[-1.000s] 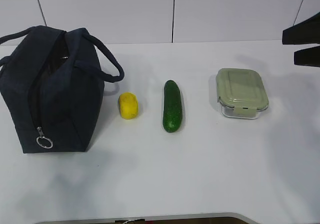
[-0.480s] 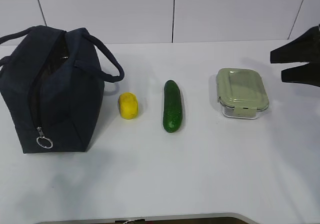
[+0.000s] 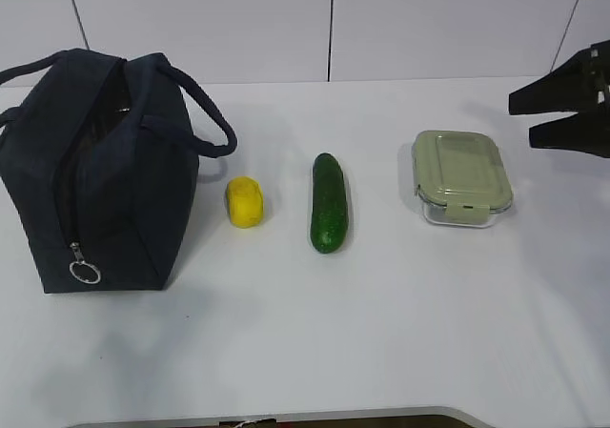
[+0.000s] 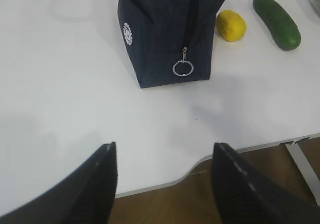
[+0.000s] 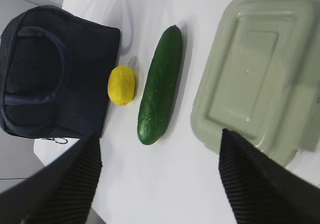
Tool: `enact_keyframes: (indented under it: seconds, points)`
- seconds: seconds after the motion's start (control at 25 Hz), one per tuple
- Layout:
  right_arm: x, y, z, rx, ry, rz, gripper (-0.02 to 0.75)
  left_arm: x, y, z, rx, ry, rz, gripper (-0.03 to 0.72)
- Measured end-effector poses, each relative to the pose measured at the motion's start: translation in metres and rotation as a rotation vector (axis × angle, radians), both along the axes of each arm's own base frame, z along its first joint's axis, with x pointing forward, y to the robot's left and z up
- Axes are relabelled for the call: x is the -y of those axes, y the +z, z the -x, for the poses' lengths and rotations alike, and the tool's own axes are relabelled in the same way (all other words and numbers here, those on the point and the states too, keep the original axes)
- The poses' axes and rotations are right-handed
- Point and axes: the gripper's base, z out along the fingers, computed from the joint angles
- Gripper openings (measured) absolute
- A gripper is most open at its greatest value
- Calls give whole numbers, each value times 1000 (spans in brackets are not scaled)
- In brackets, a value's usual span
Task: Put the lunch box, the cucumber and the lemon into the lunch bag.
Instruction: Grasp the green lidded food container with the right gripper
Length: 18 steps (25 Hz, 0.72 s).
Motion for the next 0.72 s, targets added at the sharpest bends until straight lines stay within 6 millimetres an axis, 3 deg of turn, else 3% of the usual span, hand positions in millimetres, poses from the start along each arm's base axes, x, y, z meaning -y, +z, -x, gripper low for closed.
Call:
enact_keyframes:
  seconds: [0.72]
  points:
    - [23,-57,-51,-72,8,5,581,0,0,0,0,0,0,438]
